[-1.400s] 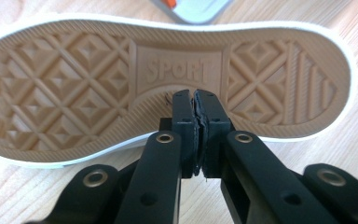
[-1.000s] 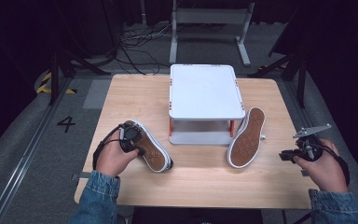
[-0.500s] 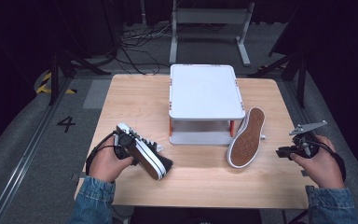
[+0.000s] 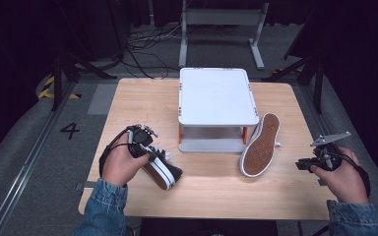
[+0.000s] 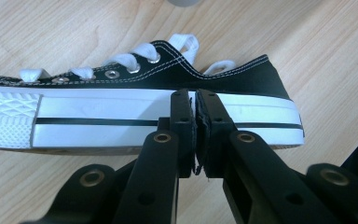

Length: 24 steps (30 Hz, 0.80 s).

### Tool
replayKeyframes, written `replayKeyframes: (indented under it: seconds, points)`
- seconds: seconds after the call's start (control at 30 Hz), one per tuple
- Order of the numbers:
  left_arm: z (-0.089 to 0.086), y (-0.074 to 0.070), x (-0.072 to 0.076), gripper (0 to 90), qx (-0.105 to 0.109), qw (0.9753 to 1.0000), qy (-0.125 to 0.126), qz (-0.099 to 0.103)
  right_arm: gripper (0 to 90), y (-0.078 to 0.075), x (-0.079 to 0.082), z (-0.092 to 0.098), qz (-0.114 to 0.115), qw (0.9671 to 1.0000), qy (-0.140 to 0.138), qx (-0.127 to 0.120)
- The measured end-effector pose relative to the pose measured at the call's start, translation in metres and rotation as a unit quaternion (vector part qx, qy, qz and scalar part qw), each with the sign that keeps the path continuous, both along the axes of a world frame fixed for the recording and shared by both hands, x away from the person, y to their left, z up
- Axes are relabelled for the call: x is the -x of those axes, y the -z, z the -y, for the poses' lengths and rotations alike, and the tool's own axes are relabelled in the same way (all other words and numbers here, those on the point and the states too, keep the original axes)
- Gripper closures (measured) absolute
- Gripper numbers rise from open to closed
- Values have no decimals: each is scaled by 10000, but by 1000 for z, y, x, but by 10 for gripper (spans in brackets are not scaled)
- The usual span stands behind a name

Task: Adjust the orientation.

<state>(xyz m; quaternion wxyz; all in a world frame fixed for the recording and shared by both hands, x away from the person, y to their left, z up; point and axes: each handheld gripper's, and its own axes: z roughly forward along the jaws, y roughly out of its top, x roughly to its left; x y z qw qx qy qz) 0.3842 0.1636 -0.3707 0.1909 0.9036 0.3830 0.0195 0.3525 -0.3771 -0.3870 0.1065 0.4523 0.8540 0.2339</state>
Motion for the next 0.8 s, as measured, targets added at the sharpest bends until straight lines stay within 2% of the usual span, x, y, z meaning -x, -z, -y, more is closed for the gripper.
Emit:
replayKeyframes:
  seconds: [0.17, 0.2, 0.3, 0.33, 0.37, 0.4, 0.43, 0.47, 0.5, 0.53, 0.57, 0.6, 0.63, 0.7, 0.73, 0.8]
  points:
    - [-8, -2, 8, 877, -169, 9997, -109, -156, 776, 0, -3, -2, -4, 10000, -38, -10]
    - [-12, -2, 11, 879, -228, 9994, -144, -237, 775, -1, -4, -3, 6, 10000, -57, -2]
    - [-18, -2, 18, 884, -227, 9990, -264, -291, 774, -2, -9, -7, 35, 9999, -125, -8]
    - [-24, -3, 24, 885, -308, 9981, -336, -414, 772, -2, -10, -9, 28, 9999, -132, -15]
    - [-24, -3, 24, 885, -308, 9981, -336, -414, 771, -2, -12, -10, 32, 9998, -182, -8]
    - [-28, -2, 27, 885, -397, 9972, -387, -511, 771, -2, -12, -10, 32, 9998, -182, -8]
    - [-33, -1, 32, 886, -551, 9950, -450, -704, 771, -2, -14, -12, 42, 9998, -210, -3]
    - [-39, 4, 36, 888, -753, 9914, -475, -956, 770, -3, -17, -17, 51, 9997, -259, 13]
    - [-39, 4, 36, 888, -753, 9914, -475, -956, 770, -3, -19, -18, 66, 9995, -296, 21]
    - [-46, 18, 39, 888, -977, 9853, -479, -1319, 771, -4, -20, -20, 69, 9994, -324, 21]
    - [-46, 18, 39, 887, -977, 9853, -479, -1319, 771, -4, -20, -20, 69, 9994, -324, 21]
    - [-49, 29, 39, 887, -1070, 9822, -403, -1490, 771, -4, -21, -21, 88, 9994, -344, 28]
    - [-50, 40, 37, 884, -870, 9830, -368, -1576, 770, -5, -23, -24, 102, 9992, -393, 35]
    - [-53, 39, 36, 885, -786, 9835, -432, -1574, 770, -6, -24, -25, 92, 9992, -396, 39]
    - [-50, 38, 35, 885, -626, 9866, -408, -1451, 770, -6, -25, -26, 123, 9990, -417, 47]
    - [-47, 40, 33, 887, -551, 9874, -404, -1426, 770, -6, -25, -26, 119, 9990, -436, 41]
